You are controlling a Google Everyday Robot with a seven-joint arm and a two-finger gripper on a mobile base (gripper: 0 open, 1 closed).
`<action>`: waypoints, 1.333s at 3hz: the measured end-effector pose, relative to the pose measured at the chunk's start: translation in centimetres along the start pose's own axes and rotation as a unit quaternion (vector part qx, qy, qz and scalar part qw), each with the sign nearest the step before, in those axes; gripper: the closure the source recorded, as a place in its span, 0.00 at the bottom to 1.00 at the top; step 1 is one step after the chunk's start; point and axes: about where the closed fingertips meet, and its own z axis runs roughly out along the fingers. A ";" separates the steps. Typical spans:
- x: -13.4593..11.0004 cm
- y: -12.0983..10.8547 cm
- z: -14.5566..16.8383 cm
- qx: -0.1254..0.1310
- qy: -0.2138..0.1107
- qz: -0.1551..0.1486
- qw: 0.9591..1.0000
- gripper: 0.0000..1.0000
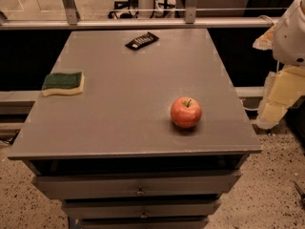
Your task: Move apple near rxbar chocolate
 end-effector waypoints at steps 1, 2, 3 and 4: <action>0.0 0.0 0.0 0.000 0.000 0.000 1.000 0.00; -0.9 0.1 1.6 -0.009 -0.026 -0.003 1.000 0.00; -3.3 0.2 5.5 -0.030 -0.075 -0.005 0.997 0.00; -6.0 0.4 8.9 -0.045 -0.129 -0.009 0.991 0.00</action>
Offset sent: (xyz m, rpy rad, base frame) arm 0.0186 0.0313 -0.0448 0.1460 0.0264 0.0659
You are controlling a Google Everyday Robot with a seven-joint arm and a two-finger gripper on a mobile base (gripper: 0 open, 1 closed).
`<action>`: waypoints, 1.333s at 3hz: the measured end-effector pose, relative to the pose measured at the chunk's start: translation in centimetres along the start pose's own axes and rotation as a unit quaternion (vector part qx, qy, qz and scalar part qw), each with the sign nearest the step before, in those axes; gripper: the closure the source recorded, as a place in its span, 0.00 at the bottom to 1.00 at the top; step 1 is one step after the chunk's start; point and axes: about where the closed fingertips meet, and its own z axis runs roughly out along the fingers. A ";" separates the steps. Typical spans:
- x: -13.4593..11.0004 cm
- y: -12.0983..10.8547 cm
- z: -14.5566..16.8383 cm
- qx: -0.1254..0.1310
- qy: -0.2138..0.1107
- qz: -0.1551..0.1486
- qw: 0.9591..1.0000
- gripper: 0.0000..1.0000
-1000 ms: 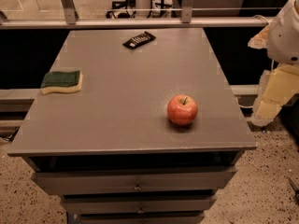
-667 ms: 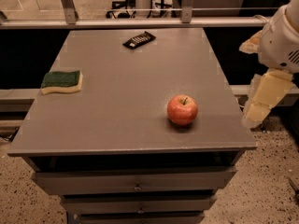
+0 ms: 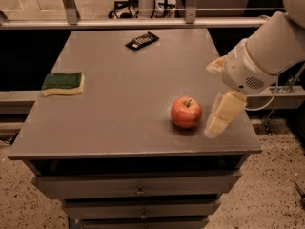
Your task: Move apple near rxbar chocolate
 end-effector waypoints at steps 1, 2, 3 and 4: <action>-1.3 0.0 3.0 -0.009 -0.043 -0.003 0.999 0.00; -2.2 0.1 5.3 -0.015 -0.074 -0.003 0.997 0.00; -2.5 0.2 6.4 -0.018 -0.087 -0.001 0.996 0.13; -2.7 0.1 6.9 -0.017 -0.094 0.003 0.995 0.37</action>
Offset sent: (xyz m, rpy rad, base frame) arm 0.0235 0.0567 -0.0558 0.2126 -0.0110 0.0524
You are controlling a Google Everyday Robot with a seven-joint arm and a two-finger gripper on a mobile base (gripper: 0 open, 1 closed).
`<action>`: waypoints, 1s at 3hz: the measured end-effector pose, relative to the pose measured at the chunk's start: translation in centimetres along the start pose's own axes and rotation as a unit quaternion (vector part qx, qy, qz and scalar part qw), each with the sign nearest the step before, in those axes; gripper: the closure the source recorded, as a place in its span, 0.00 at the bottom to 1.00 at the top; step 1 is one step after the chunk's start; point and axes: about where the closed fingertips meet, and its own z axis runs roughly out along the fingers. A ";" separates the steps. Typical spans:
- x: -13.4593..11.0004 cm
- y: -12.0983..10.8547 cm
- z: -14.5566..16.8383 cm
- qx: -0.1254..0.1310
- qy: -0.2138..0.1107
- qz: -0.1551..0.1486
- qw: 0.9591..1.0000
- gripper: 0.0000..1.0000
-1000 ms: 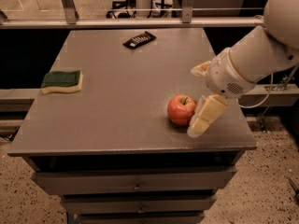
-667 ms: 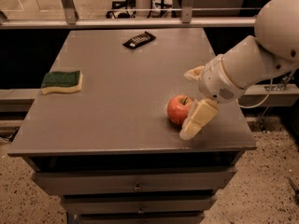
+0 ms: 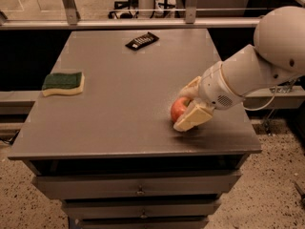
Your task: Move apple near rxbar chocolate
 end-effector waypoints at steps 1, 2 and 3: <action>0.0 -0.2 0.0 0.001 -0.004 0.006 1.000 0.60; -0.6 -1.9 -1.3 0.017 -0.012 -0.003 1.000 0.83; -2.9 -6.3 -7.1 0.073 -0.042 -0.030 0.996 1.00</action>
Offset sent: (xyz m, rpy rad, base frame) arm 0.0391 -0.0213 0.0455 0.0338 -0.0999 -0.0233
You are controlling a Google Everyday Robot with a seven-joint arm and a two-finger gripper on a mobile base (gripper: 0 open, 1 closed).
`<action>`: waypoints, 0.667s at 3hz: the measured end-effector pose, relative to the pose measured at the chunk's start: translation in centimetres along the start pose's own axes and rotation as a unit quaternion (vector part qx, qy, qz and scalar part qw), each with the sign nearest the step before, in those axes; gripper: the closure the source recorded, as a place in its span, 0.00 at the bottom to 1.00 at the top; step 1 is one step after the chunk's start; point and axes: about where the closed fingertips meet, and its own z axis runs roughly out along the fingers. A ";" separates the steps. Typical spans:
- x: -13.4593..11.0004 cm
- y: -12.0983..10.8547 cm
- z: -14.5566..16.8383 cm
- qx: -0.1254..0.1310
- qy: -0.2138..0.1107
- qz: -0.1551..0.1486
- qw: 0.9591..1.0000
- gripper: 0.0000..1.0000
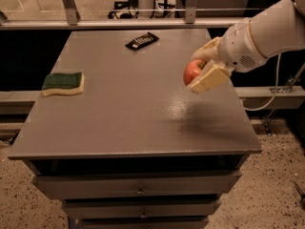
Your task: Move apple near rxbar chocolate
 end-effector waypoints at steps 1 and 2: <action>0.0 0.0 0.0 0.000 0.000 0.000 1.000 1.00; -1.5 -2.6 1.0 0.022 -0.008 -0.032 0.999 1.00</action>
Offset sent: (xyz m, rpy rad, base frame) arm 0.0552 0.0184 0.0204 -0.0179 -0.1486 0.0367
